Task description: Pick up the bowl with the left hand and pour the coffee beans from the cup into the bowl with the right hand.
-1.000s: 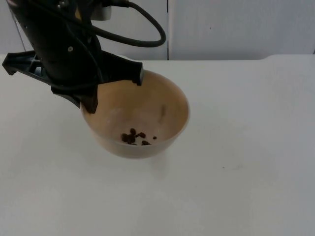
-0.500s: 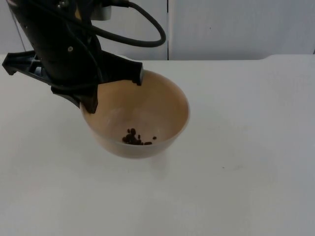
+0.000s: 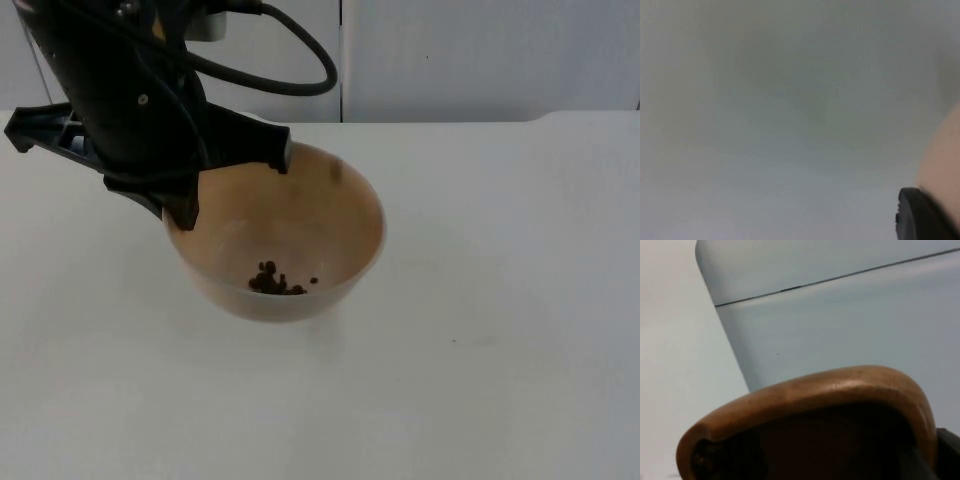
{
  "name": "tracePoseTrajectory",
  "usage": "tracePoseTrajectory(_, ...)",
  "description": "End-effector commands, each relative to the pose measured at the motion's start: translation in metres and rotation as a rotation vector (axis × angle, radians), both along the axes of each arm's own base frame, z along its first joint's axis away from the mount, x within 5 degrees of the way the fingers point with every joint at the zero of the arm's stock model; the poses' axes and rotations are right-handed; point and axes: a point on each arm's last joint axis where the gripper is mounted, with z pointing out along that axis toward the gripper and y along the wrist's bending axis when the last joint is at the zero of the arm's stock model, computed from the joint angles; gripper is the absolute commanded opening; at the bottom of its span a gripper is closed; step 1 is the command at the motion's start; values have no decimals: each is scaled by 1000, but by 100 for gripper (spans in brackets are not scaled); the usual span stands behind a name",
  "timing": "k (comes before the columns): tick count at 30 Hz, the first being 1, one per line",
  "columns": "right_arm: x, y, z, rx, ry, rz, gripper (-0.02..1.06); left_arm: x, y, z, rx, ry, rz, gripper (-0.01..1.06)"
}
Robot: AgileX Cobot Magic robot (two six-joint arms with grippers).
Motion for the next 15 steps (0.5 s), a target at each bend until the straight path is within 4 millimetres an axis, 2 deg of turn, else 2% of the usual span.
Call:
tracePoseTrajectory(1, 2, -3, 2, 44, 16, -8, 0, 1, -2, 4, -24, -16, 10, 0)
tracePoseTrajectory(15, 7, -6, -3, 93, 78, -16, 0, 1, -2, 4, -25, -18, 10, 0)
